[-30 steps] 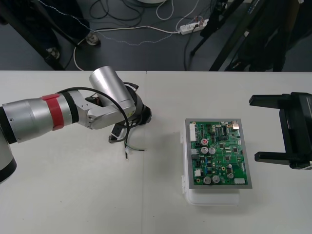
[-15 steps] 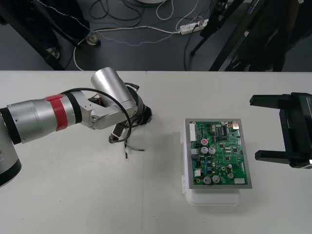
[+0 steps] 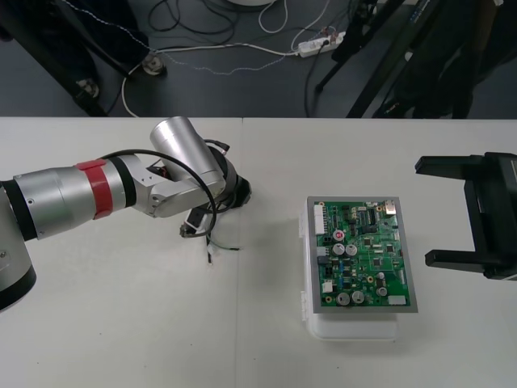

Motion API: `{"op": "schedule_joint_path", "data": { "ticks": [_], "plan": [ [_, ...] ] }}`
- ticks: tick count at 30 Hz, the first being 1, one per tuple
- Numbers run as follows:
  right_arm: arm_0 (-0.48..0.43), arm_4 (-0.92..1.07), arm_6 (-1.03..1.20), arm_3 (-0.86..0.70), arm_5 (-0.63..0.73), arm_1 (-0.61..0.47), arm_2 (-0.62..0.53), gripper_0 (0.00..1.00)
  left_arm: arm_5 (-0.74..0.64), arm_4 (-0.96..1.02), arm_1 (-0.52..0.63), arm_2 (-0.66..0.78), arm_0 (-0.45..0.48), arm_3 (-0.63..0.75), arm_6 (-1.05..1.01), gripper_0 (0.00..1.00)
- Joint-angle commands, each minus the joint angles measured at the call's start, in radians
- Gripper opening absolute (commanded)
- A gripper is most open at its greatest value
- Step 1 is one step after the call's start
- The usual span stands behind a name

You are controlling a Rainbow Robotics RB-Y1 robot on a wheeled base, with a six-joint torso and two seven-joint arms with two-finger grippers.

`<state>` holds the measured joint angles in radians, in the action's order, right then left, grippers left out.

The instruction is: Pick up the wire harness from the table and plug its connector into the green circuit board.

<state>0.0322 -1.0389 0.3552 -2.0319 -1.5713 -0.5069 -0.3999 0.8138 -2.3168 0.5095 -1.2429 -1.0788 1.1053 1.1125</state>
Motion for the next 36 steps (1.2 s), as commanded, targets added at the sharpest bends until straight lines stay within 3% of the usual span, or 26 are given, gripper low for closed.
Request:
{"op": "schedule_joint_path", "data": {
  "ticks": [1,5,11,20,21,23,36],
  "plan": [
    [-0.008,0.023,-0.047,-0.013,0.001,0.001,0.024,1.0,-0.061,0.004,-0.026,-0.012,-0.059,-0.001,0.03,0.85],
    [-0.008,0.023,-0.05,-0.013,0.001,0.001,0.029,1.0,-0.061,0.004,-0.028,-0.012,-0.059,-0.001,0.03,0.77],
    [-0.008,0.028,-0.045,-0.011,0.001,0.001,0.036,1.0,-0.061,0.004,-0.029,-0.012,-0.059,-0.001,0.029,0.5],
    [-0.008,0.036,-0.044,-0.013,0.001,0.001,0.046,1.0,-0.068,0.004,-0.04,-0.012,-0.059,-0.016,0.03,0.38],
    [-0.008,0.036,-0.045,-0.013,0.001,0.001,0.046,1.0,-0.068,0.005,-0.042,-0.012,-0.059,-0.019,0.03,0.33],
    [-0.008,0.036,-0.047,-0.013,0.001,0.001,0.047,1.0,-0.068,0.005,-0.046,-0.012,-0.059,-0.033,0.03,0.0],
    [-0.008,0.036,-0.048,-0.013,0.001,0.001,0.049,1.0,-0.071,0.05,-0.025,-0.012,-0.059,-0.041,0.029,0.0]
  ]
}}
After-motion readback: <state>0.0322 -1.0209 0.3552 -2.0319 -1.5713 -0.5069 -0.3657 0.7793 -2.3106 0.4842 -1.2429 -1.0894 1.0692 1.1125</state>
